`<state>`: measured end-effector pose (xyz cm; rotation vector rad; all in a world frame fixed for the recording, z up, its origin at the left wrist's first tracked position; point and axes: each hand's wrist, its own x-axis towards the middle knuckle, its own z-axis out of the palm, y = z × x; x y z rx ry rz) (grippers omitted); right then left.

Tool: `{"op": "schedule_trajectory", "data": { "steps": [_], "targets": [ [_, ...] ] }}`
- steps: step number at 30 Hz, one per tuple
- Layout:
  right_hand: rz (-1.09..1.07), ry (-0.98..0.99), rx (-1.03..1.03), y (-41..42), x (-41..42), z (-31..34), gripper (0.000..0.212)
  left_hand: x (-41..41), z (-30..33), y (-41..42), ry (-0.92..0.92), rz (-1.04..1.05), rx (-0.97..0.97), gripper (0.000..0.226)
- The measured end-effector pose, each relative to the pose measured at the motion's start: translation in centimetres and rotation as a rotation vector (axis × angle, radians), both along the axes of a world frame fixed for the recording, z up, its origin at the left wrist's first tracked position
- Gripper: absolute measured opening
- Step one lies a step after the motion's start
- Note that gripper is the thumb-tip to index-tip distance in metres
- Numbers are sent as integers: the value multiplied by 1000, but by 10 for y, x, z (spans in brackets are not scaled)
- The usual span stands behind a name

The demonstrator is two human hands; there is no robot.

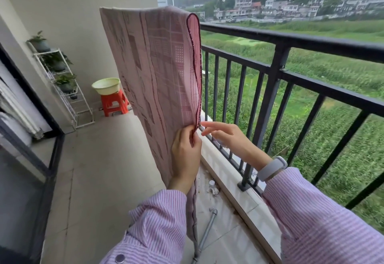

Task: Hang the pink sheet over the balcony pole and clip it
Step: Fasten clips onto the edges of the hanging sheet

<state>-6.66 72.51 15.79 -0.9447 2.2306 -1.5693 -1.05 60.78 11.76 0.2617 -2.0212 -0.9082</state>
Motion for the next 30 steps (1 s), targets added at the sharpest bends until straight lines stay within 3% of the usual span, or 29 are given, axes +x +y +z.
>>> {"op": "schedule_trajectory", "data": {
  "steps": [3, 6, 8, 15, 17, 20, 26, 30],
  "targets": [
    [-168, 40, 60, 2, 1, -8, 26, 8, 0, 2, 15, 17, 6, 16],
    [-245, -113, -52, 0, 9, -9, 29, 15, -2, 1, 22, 9, -3, 11],
    [-239, -108, -110, -5, 12, 0, 31, 15, -3, -1, 26, -2, -30, 10],
    [-243, 231, -68, -32, 11, 33, 16, 16, -5, -10, -10, -72, -113, 12],
    [-273, 283, -69, -35, 10, 34, 21, 17, -2, -16, -24, -95, -151, 12],
    [-260, 232, -170, -32, 8, 30, 24, 22, 8, -23, 3, -121, -65, 15],
    [-210, 224, -281, -33, 7, 15, 7, 15, 65, -30, 111, -156, 120, 18],
    [-193, 211, -341, -36, 6, 10, 7, 6, 90, -26, 49, -172, 95, 24]
  ]
}}
